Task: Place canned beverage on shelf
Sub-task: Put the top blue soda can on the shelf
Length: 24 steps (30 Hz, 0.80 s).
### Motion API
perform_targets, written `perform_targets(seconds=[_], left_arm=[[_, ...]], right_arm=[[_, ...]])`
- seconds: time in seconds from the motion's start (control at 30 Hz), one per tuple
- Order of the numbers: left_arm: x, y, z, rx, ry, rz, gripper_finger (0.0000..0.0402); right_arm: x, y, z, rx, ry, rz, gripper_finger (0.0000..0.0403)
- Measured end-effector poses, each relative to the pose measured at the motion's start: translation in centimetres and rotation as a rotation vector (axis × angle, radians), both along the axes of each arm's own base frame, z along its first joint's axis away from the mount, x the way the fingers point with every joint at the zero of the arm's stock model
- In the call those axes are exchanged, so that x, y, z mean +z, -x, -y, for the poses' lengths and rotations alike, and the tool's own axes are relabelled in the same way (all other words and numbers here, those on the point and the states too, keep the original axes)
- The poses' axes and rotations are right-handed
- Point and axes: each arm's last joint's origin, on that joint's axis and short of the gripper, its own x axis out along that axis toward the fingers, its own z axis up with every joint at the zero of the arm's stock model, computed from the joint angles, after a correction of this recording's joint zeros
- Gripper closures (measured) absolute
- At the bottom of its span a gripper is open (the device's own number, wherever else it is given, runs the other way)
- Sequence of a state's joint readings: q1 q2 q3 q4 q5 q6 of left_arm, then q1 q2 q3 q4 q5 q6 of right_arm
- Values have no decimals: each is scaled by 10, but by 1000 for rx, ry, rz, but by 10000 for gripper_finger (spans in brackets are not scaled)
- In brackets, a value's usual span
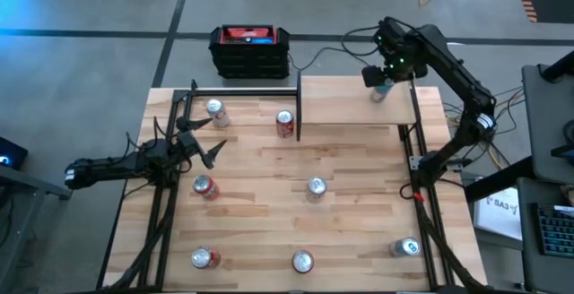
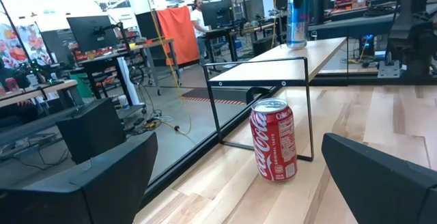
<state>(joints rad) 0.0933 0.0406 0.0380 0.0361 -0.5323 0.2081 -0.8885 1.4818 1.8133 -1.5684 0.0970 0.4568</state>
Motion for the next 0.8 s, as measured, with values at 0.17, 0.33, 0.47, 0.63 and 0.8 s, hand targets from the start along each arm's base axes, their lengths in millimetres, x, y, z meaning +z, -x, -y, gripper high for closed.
perform_targets(seconds=[0.17, 0.33, 0.47, 0.63, 0.8], left_arm=[[0, 0, 0, 0, 0, 0, 3], [0, 0, 0, 0, 0, 0, 3], [0, 0, 0, 0, 0, 0, 3], [0, 0, 0, 0, 0, 0, 3], [0, 0, 0, 0, 0, 0, 3]], right_arm=[[-2, 0, 4, 13, -38, 31, 170], [-4, 0, 5, 56, -39, 14, 162], [-4, 0, 5, 56, -35, 9, 134], [-4, 0, 4, 52, -35, 10, 90], [-4, -2, 3, 36, -41, 19, 37]])
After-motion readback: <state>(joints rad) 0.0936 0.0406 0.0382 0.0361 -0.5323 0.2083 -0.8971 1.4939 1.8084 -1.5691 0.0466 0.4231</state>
